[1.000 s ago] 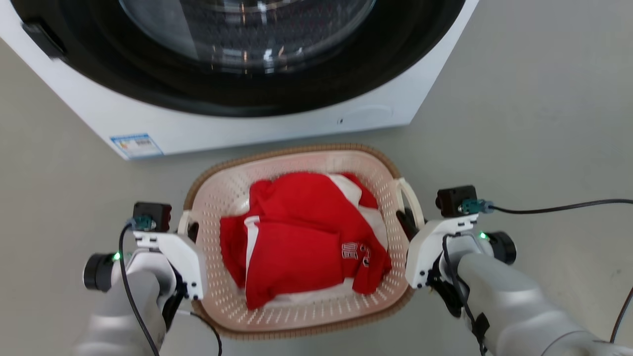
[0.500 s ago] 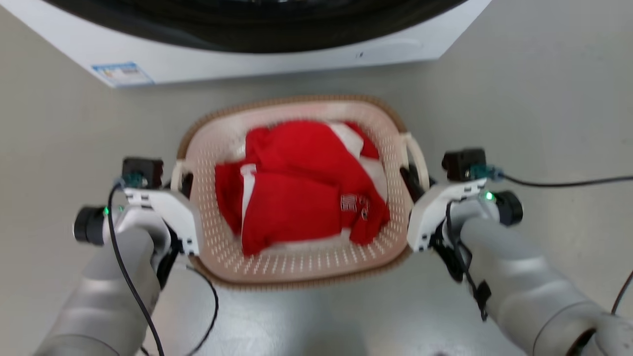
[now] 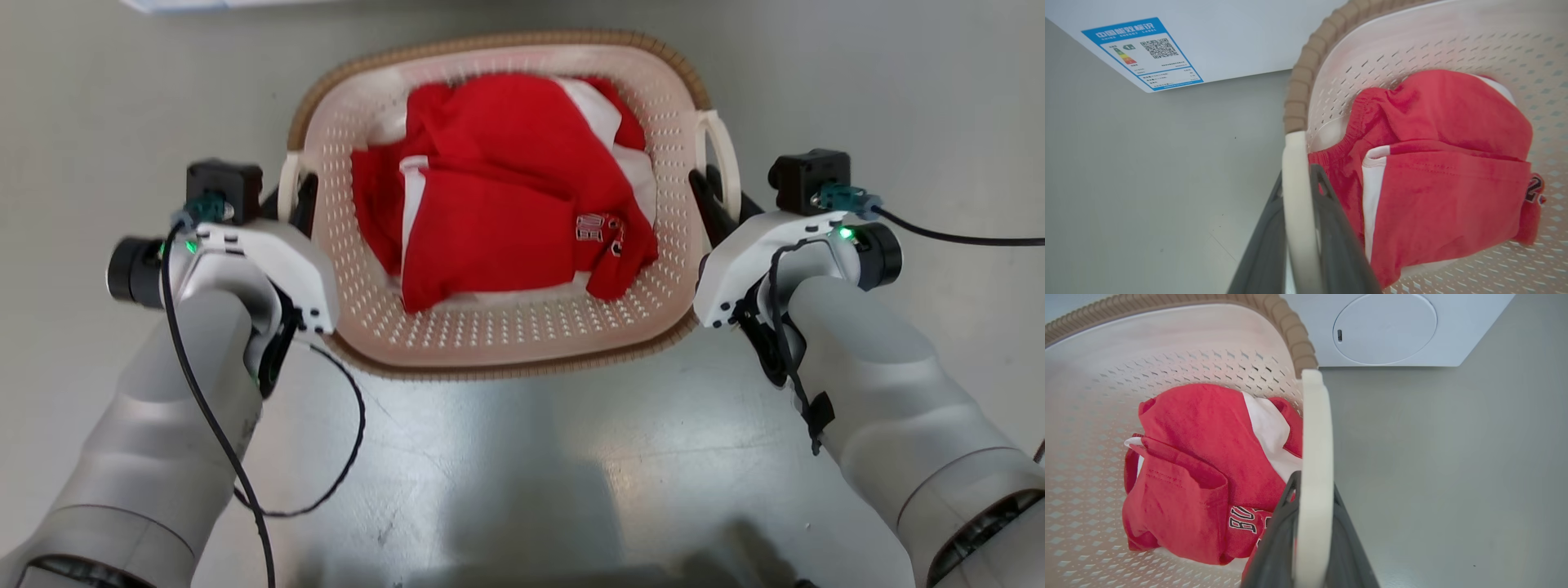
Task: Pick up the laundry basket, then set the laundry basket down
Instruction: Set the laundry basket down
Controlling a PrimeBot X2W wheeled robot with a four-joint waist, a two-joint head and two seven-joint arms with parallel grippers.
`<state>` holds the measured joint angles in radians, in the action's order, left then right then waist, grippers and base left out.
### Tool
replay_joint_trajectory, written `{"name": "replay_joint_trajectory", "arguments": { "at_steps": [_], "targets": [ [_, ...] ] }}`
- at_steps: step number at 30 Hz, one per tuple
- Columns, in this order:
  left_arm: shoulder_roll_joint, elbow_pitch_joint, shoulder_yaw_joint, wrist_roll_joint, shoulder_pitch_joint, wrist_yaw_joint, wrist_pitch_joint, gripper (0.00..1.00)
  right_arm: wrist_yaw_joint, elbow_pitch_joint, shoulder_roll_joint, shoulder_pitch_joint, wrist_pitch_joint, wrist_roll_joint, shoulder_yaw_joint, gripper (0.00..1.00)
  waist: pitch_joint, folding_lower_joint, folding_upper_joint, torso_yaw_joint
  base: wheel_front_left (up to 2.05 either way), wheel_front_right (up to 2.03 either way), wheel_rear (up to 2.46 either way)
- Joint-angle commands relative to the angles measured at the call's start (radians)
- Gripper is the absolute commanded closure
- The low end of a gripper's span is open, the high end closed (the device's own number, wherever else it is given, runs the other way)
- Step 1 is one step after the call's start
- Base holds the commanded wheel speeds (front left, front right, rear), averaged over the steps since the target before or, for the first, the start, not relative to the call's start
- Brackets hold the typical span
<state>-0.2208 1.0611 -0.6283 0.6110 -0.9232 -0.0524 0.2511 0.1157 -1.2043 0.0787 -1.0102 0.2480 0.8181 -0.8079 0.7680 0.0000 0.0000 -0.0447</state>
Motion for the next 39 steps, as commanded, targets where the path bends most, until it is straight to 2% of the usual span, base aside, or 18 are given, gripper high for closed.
{"name": "replay_joint_trajectory", "arguments": {
  "at_steps": [1, 8, 15, 39],
  "targets": [
    [-0.037, -0.03, 0.025, -0.025, -0.025, 0.005, 0.011, 1.0, 0.015, 0.023, -0.015, 0.023, 0.014, -0.038, 0.014, 1.0, 0.031, 0.0, 0.0, 0.007, 0.0, 0.0, 0.0],
    [-0.051, -0.078, 0.087, -0.097, -0.028, 0.011, 0.011, 1.0, 0.015, 0.077, -0.022, 0.065, 0.014, -0.206, 0.183, 1.0, 0.075, 0.0, 0.0, -0.003, 0.0, 0.0, 0.0],
    [-0.048, -0.074, 0.125, -0.142, -0.034, -0.001, 0.011, 1.0, 0.015, 0.103, -0.028, 0.1, 0.014, -0.302, 0.274, 1.0, 0.095, 0.0, 0.0, -0.009, 0.0, 0.0, 0.0],
    [-0.018, -0.017, 0.193, -0.222, -0.055, -0.037, 0.011, 1.0, 0.015, 0.143, -0.028, 0.123, 0.014, -0.308, 0.304, 1.0, 0.132, 0.0, 0.0, -0.007, 0.0, 0.0, 0.0]
  ]
}}
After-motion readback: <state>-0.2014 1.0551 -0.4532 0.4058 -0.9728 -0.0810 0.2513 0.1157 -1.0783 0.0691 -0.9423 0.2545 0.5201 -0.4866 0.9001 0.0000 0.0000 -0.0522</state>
